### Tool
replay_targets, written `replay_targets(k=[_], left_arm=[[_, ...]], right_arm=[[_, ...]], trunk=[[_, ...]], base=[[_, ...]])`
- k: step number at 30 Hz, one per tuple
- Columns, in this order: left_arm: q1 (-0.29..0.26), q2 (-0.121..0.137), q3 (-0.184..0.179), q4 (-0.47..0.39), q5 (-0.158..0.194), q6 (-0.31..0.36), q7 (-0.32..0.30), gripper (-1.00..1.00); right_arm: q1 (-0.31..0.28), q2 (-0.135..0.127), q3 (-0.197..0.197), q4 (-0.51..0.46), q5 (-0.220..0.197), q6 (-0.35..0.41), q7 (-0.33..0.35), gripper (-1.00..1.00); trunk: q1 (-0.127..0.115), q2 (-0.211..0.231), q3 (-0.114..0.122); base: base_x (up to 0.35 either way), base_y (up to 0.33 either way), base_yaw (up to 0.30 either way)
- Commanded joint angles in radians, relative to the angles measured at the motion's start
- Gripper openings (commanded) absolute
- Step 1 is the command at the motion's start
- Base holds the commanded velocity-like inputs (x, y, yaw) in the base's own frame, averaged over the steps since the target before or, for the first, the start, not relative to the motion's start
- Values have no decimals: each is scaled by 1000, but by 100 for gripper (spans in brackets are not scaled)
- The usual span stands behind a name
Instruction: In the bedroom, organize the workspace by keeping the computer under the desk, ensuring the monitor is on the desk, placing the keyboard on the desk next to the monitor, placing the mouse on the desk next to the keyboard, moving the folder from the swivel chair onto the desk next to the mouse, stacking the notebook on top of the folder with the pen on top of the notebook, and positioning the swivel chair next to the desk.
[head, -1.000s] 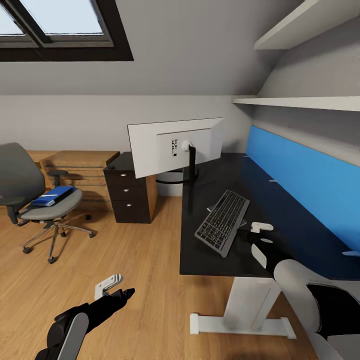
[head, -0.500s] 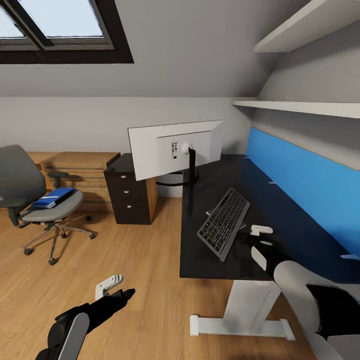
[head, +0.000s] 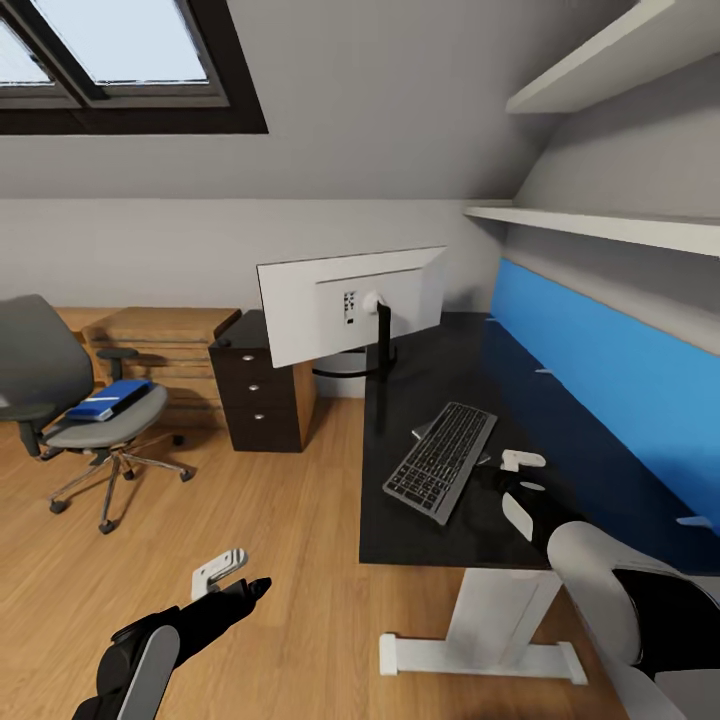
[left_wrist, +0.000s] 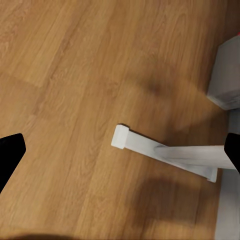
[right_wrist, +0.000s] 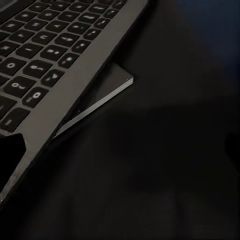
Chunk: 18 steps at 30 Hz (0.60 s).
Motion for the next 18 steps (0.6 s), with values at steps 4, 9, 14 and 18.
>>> replay_targets(k=[4, 9, 14, 18], left_arm=[[-1, -1, 2, -1, 11, 5, 8, 100], [-1, -1, 2, -1, 11, 5, 7, 100], [-1, 0, 2, 1, 13, 5, 3, 100], [-1, 0, 2, 3, 14, 5, 4, 100]], right_arm=[[-1, 0, -5, 0, -3, -2, 0, 100], [-1, 1, -5, 0, -3, -3, 0, 100], [-1, 10, -5, -6, -8, 4, -1, 100], [-1, 27, -7, -9, -7, 4, -3, 100]], trunk=[[-15, 28, 12], [-23, 42, 18], [-23, 42, 18], [-23, 42, 18]], base=[[0, 0, 0], [0, 0, 0], [0, 0, 5], [16, 0, 185]])
